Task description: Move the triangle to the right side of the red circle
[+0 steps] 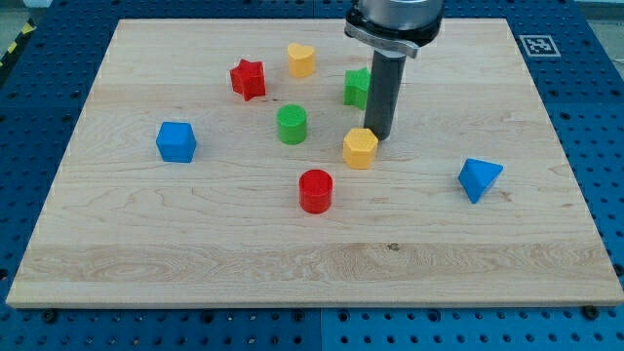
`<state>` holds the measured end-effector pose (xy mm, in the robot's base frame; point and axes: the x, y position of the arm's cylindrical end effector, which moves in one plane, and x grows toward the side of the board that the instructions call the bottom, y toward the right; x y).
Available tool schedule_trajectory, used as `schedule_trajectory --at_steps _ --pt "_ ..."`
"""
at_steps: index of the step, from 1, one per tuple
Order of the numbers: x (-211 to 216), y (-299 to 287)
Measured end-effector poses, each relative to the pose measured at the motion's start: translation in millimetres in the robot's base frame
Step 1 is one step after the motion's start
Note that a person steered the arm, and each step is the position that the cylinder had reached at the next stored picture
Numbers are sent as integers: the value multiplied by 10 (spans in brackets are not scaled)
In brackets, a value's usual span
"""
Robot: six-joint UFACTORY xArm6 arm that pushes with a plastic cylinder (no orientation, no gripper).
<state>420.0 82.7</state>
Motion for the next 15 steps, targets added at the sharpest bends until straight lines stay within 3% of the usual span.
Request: schedule_trajectory --at_steps 3,7,9,11,13,15 --pt "362 1328" --pt "909 917" --pt "1203 1126" --pt "1234 1246" --pt "1092 514" --pt "891 300"
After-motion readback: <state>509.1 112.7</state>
